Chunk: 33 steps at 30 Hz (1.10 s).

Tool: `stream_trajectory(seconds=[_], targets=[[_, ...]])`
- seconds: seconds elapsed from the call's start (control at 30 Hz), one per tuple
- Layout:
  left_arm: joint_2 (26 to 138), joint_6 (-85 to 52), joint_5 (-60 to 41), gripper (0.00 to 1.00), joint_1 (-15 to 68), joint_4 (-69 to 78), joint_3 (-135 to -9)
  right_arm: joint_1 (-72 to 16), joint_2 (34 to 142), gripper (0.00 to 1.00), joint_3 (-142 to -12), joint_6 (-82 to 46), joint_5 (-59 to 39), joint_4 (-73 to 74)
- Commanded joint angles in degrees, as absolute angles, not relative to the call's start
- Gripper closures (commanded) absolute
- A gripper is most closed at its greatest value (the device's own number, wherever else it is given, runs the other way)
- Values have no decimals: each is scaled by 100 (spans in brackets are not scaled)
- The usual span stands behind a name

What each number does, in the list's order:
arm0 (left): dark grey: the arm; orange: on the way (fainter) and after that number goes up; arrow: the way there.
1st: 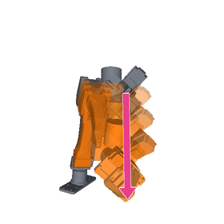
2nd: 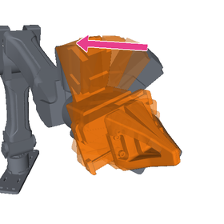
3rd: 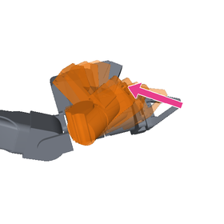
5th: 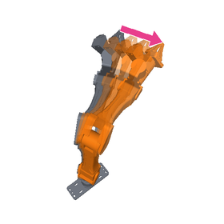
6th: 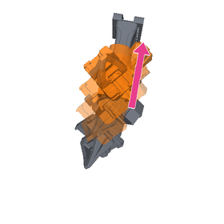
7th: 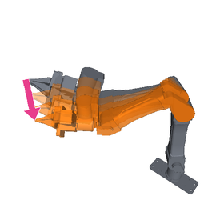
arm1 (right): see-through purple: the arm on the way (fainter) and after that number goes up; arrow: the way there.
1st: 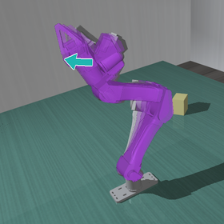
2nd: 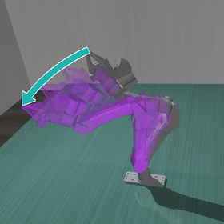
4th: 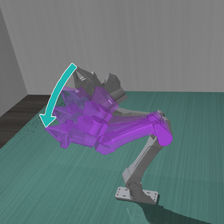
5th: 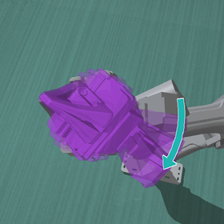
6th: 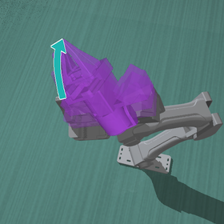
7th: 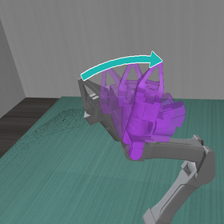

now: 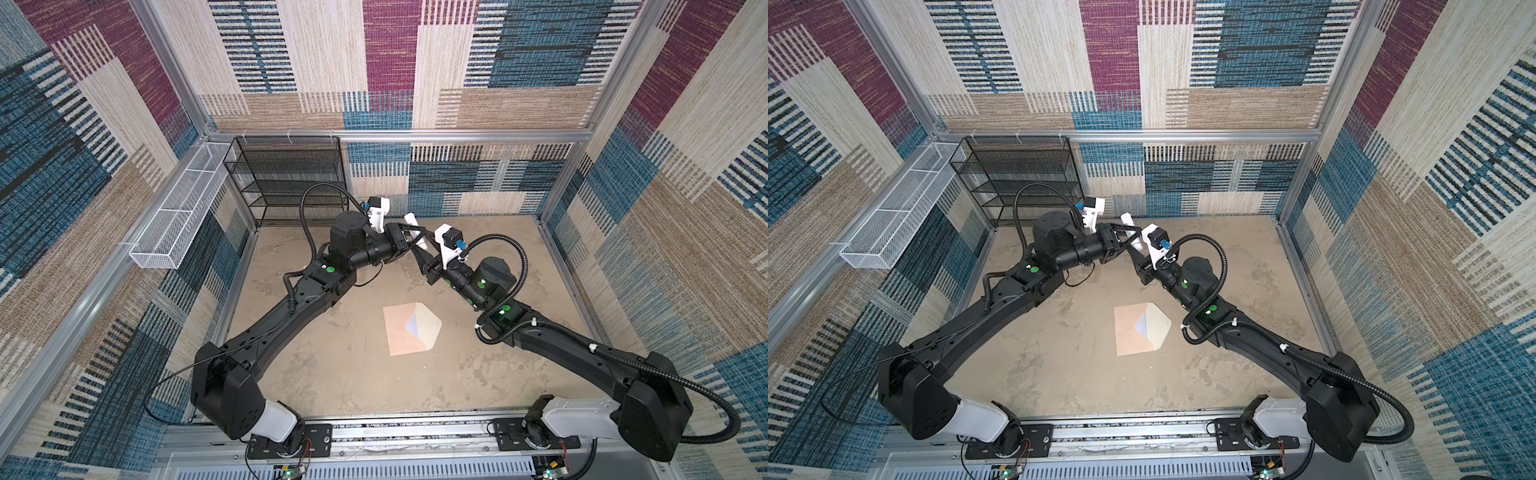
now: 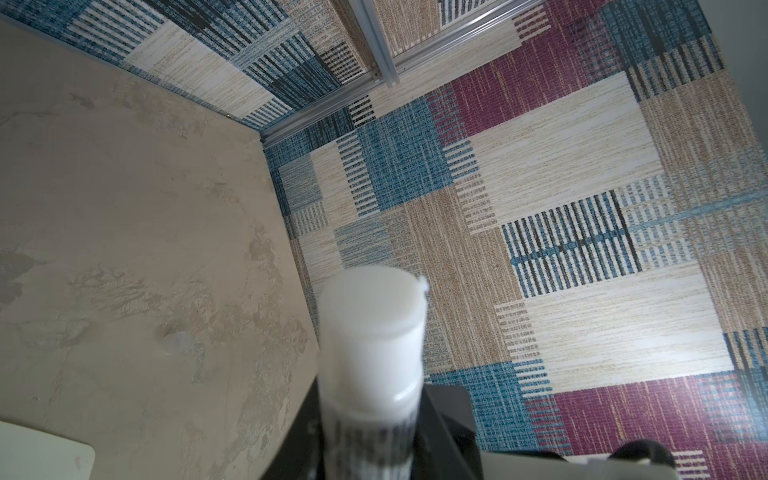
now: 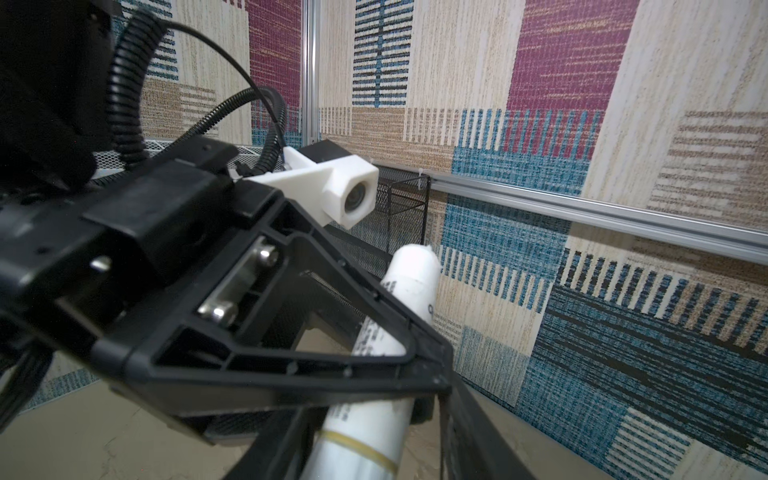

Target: Place the letter into the envelope and seal it

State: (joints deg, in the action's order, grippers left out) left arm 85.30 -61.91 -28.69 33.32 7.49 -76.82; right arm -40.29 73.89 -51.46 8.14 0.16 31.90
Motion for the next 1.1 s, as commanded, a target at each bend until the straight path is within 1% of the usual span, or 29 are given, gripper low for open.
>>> stream_trajectory(seconds=[0.0, 0.07, 0.2, 0.3, 0.4, 0.43, 0.47, 0.5, 0.53, 0.63, 0.7, 0.87, 0.97, 1.07], targets=[[8545, -6275, -3100, 100, 3392, 853, -7735, -4025, 7432, 60, -5210, 844, 191, 3298], [8547, -6276, -3120, 100, 3425, 863, -7717, -4025, 7444, 66, -5230, 820, 215, 3263], [8558, -6284, -3172, 100, 3454, 879, -7721, -4025, 7451, 71, -5228, 765, 279, 3234], [8565, -6292, -3225, 100, 3469, 864, -7708, -4025, 7445, 79, -5243, 705, 343, 3208], [8530, -6310, -3269, 88, 3471, 818, -7673, -4020, 7417, 85, -5294, 694, 403, 3111], [8504, -6298, -3249, 83, 3458, 789, -7655, -4025, 7388, 86, -5328, 678, 432, 3039], [8471, -6266, -3220, 71, 3452, 747, -7638, -4024, 7370, 88, -5358, 670, 466, 2944], [8427, -6205, -3163, 61, 3446, 700, -7630, -4025, 7321, 89, -5414, 669, 489, 2811], [8370, -6118, -3102, 56, 3430, 669, -7612, -4022, 7272, 90, -5482, 657, 497, 2625], [8127, -5704, -2805, 45, 3328, 240, -7629, -4025, 7125, 92, -5751, 594, 602, 1836], [7914, -5369, -2538, 41, 3210, -245, -7646, -4017, 7025, 93, -5951, 589, 668, 1289], [7387, -4571, -1862, 41, 2779, -1777, -7693, -4012, 6998, 95, -6751, 416, 807, -579], [7295, -4325, -1689, 48, 2445, -2790, -7737, -4007, 7301, 96, -7533, 172, 853, -1962], [7448, -4315, -1889, 55, 2147, -3583, -7739, -3999, 7869, 96, -8581, -184, 749, -3501]])
